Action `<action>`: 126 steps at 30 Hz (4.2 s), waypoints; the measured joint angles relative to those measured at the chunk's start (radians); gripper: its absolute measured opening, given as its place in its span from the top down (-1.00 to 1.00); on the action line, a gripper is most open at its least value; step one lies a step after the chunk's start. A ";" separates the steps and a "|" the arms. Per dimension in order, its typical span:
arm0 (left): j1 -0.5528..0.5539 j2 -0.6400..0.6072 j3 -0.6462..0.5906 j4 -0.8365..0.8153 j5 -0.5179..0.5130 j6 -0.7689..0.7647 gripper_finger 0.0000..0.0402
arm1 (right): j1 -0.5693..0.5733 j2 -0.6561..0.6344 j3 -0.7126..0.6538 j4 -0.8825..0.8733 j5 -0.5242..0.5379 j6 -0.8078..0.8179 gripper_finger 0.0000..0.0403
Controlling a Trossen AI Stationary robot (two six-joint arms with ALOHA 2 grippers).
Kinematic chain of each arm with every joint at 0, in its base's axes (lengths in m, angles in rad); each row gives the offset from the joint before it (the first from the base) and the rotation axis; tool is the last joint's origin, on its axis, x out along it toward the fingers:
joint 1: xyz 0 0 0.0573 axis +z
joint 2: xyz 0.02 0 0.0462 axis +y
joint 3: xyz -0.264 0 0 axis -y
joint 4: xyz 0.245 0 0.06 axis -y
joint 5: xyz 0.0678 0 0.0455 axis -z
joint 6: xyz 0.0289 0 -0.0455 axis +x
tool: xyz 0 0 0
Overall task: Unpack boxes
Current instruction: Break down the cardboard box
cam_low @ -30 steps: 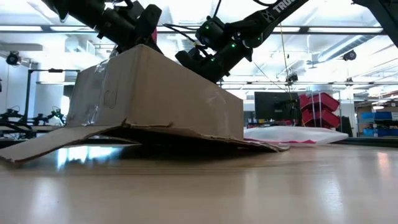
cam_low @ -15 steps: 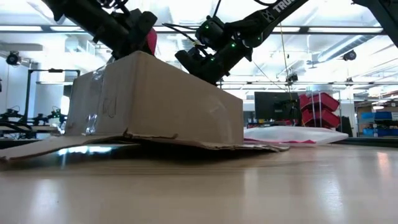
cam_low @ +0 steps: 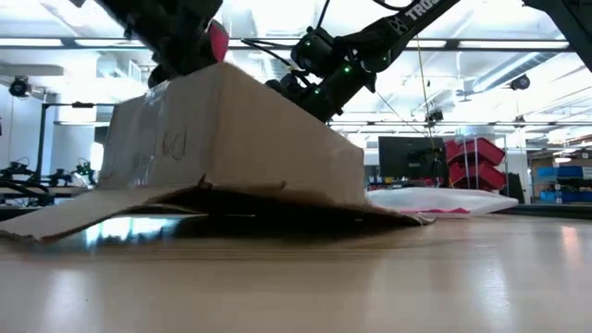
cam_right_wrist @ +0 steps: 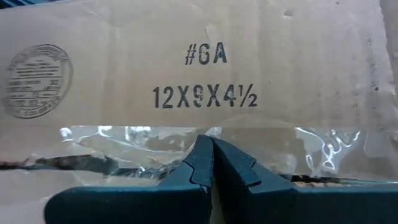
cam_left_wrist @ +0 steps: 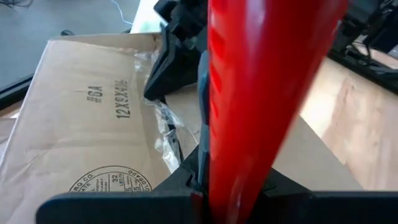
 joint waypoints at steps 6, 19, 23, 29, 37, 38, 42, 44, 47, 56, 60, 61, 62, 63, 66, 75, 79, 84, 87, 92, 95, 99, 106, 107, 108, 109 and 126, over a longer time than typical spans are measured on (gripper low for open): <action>-0.004 0.000 0.083 -0.070 0.059 -0.005 0.89 | -0.010 0.000 0.000 -0.002 0.003 -0.002 1.00; -0.015 -0.001 0.180 -0.192 0.159 -0.033 0.89 | -0.013 0.002 0.000 -0.001 0.007 -0.004 1.00; -0.016 -0.006 0.181 -0.211 0.167 -0.022 0.89 | -0.013 0.002 0.000 -0.009 0.011 -0.011 1.00; -0.019 -0.008 0.180 -0.274 0.173 0.023 0.89 | -0.016 -0.021 -0.004 0.017 -0.243 -0.100 1.00; -0.016 -0.010 0.175 -0.409 0.050 0.093 0.89 | 0.035 -0.102 -0.006 -0.160 -0.324 -0.272 1.00; -0.014 -0.010 0.175 -0.406 0.029 0.106 0.89 | 0.041 -0.102 -0.005 -0.184 -0.325 -0.290 1.00; 0.003 -0.008 0.173 -0.382 -0.036 0.117 0.89 | 0.067 -0.103 -0.005 -0.277 -0.329 -0.312 1.00; 0.013 -0.006 0.169 -0.341 -0.043 0.130 0.89 | 0.080 -0.103 -0.004 -0.281 -0.330 -0.311 1.00; 0.017 -0.002 0.146 -0.175 -0.053 0.188 0.89 | 0.097 -0.102 -0.004 -0.262 -0.329 -0.306 1.00; 0.018 0.028 -0.076 0.348 -0.011 0.199 0.89 | 0.101 -0.102 -0.003 -0.216 -0.273 -0.216 1.00; 0.018 0.062 -0.165 0.517 -0.017 0.193 0.89 | 0.101 -0.102 -0.002 -0.209 -0.273 -0.210 1.00; 0.018 0.071 -0.180 0.556 -0.027 0.193 0.89 | 0.101 -0.102 -0.002 -0.209 -0.273 -0.210 1.00; 0.018 0.078 -0.192 0.593 -0.033 0.194 0.89 | 0.101 -0.102 -0.002 -0.209 -0.273 -0.210 1.00; 0.018 0.086 -0.199 0.619 -0.039 0.194 0.89 | 0.101 -0.102 -0.002 -0.209 -0.273 -0.208 1.00; 0.018 0.109 -0.203 0.636 -0.068 0.195 0.89 | 0.101 -0.102 -0.002 -0.209 -0.273 -0.193 1.00; 0.022 0.149 -0.161 0.688 -0.082 0.293 0.89 | 0.102 -0.102 -0.002 -0.209 -0.273 -0.191 1.00; 0.030 0.164 -0.155 0.687 -0.075 0.300 0.89 | 0.103 -0.102 -0.002 -0.209 -0.273 -0.191 1.00; 0.038 0.193 -0.163 0.686 -0.053 0.300 0.89 | 0.103 -0.102 -0.001 -0.209 -0.273 -0.192 1.00; 0.051 0.213 -0.163 0.694 -0.049 0.320 0.89 | 0.103 -0.099 -0.001 -0.209 -0.274 -0.192 1.00; 0.075 0.224 -0.163 0.735 -0.032 0.352 0.89 | 0.103 -0.090 0.000 -0.210 -0.283 -0.192 1.00; 0.077 0.224 -0.163 0.748 -0.028 0.387 0.89 | 0.103 -0.090 0.000 -0.209 -0.284 -0.192 1.00; 0.079 0.225 -0.167 0.743 0.018 0.390 0.89 | 0.100 -0.090 0.000 -0.211 -0.285 -0.192 1.00; 0.079 0.225 -0.176 0.742 0.042 0.372 0.89 | 0.098 -0.090 0.000 -0.212 -0.286 -0.194 1.00; 0.079 0.225 -0.176 0.745 0.046 0.369 0.89 | 0.098 -0.090 0.000 -0.212 -0.286 -0.194 1.00; 0.079 0.225 -0.177 0.749 0.049 0.363 0.89 | 0.098 -0.090 0.000 -0.212 -0.286 -0.194 1.00; 0.079 0.222 -0.177 0.754 0.050 0.356 0.89 | 0.098 -0.090 0.000 -0.213 -0.286 -0.194 1.00; 0.078 0.215 -0.150 0.702 0.054 0.368 0.89 | 0.098 -0.090 0.000 -0.211 -0.274 -0.194 1.00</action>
